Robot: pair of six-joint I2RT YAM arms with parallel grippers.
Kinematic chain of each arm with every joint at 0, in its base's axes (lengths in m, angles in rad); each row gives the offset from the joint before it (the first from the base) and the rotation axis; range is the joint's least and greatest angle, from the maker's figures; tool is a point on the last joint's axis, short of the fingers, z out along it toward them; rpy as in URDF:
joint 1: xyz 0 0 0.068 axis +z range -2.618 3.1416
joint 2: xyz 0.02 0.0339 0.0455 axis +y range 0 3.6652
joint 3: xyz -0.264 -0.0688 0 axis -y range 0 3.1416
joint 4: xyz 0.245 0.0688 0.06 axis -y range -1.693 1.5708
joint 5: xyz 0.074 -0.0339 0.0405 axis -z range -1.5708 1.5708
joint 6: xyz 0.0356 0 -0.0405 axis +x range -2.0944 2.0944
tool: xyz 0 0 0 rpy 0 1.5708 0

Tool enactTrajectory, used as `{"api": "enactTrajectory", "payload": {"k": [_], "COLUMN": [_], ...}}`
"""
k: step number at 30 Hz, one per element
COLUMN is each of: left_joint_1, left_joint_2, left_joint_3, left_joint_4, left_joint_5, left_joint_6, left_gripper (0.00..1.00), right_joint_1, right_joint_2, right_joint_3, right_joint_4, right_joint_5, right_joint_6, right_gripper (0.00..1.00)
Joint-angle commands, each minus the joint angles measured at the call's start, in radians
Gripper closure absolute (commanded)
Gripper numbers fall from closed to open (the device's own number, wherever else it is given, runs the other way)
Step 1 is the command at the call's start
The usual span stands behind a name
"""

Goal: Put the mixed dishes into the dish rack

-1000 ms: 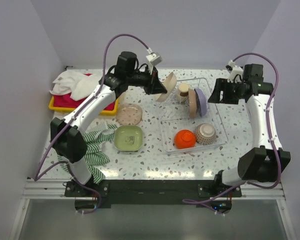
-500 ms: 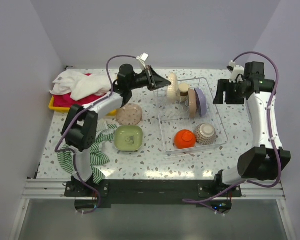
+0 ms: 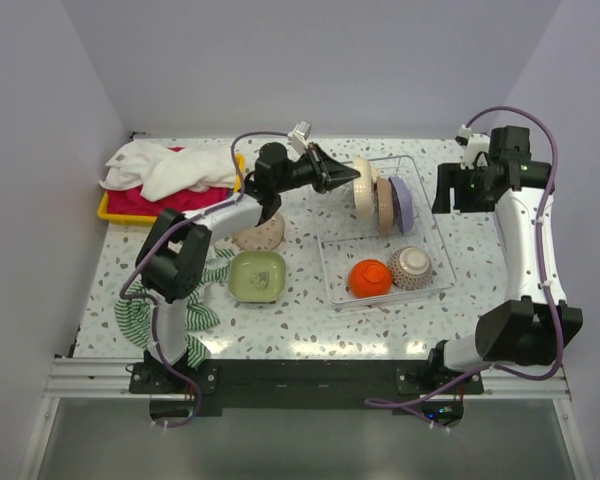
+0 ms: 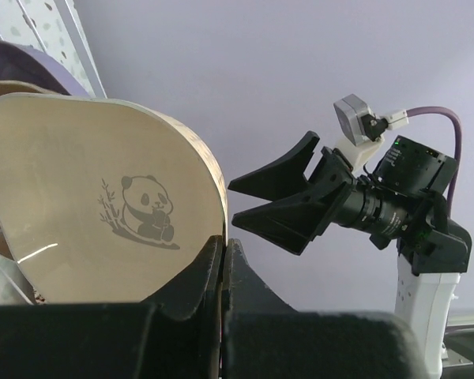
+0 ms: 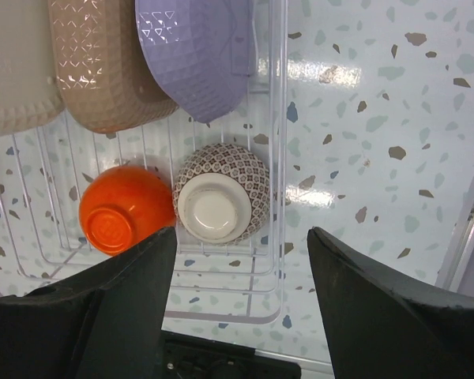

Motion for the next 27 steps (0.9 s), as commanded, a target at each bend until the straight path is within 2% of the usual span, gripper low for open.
{"api": "enactTrajectory", "payload": {"k": [1, 7, 26, 27], "left_joint_1": [-0.026, -0.052, -0.052, -0.052], "left_joint_2": [0.037, 0.063, 0.063, 0.064], "left_joint_3": [0.024, 0.013, -0.155, -0.151], "left_joint_4": [0.098, 0.127, 0.219, 0.202], "left_joint_5": [-0.034, -0.046, -0.085, -0.086], "left_joint_6": [-0.044, -0.068, -0.111, -0.099], "left_gripper": [1.00, 1.00, 1.00, 0.91], "right_joint_1": [-0.003, -0.003, -0.003, -0.003], "right_joint_2": [-0.025, -0.032, -0.026, -0.026], "right_joint_3": [0.006, 0.000, -0.037, -0.037], "right_joint_4": [-0.026, -0.034, -0.028, -0.029], "right_joint_5": [0.016, 0.019, 0.020, 0.019], "right_joint_6": [-0.019, -0.024, -0.029, -0.029], "right_gripper": [0.28, 0.28, 0.28, 0.28]}}
